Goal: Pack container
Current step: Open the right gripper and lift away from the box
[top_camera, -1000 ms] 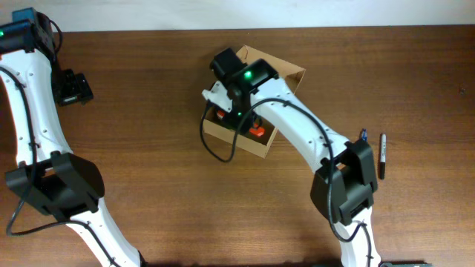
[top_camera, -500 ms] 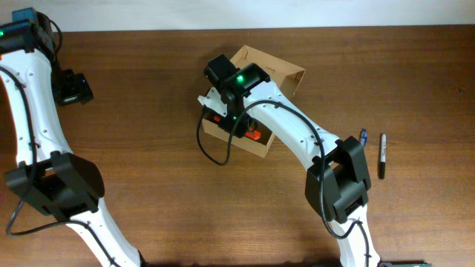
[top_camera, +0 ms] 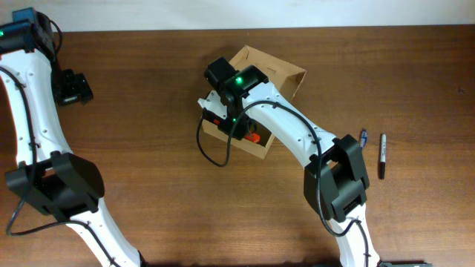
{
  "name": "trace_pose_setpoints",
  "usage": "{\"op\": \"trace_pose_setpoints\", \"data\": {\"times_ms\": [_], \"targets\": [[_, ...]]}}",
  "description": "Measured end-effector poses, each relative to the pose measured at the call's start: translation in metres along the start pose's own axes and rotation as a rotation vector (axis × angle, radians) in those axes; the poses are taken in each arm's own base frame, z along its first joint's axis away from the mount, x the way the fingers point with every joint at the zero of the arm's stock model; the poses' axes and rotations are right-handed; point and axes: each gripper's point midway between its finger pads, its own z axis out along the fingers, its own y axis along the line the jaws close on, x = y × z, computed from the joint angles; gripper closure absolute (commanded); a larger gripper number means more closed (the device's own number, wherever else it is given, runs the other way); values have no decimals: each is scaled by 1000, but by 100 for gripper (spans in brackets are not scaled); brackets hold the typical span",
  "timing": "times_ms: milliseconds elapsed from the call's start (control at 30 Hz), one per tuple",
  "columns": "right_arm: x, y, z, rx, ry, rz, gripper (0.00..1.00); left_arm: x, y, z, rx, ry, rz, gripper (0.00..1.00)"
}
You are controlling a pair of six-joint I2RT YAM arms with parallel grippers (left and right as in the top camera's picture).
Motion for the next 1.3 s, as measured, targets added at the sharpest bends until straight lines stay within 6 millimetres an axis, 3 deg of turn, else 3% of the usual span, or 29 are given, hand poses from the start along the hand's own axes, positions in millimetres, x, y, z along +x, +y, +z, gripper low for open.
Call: {"op": "trace_pose_setpoints", "data": {"times_ms": [333,733,833,933,1033,1167,1300], "targets": [[0,0,2,-1,5,-1,64,0,0,0,0,0,0,0],[-1,-7,1,37,3,15,66,0,0,0,0,0,0,0],[-3,-12,-9,62,5,49,62,0,0,0,0,0,0,0],[-18,-22,-46,103,-57,95,54,0,0,0,0,0,0,0],[-34,-34,-112,170,-175,163,53,0,0,0,0,0,0,0],[-28,-47,-192,293,-303,263,52,0,0,0,0,0,0,0],[-5,-50,-249,389,-386,331,52,0,0,0,0,0,0,0]]}}
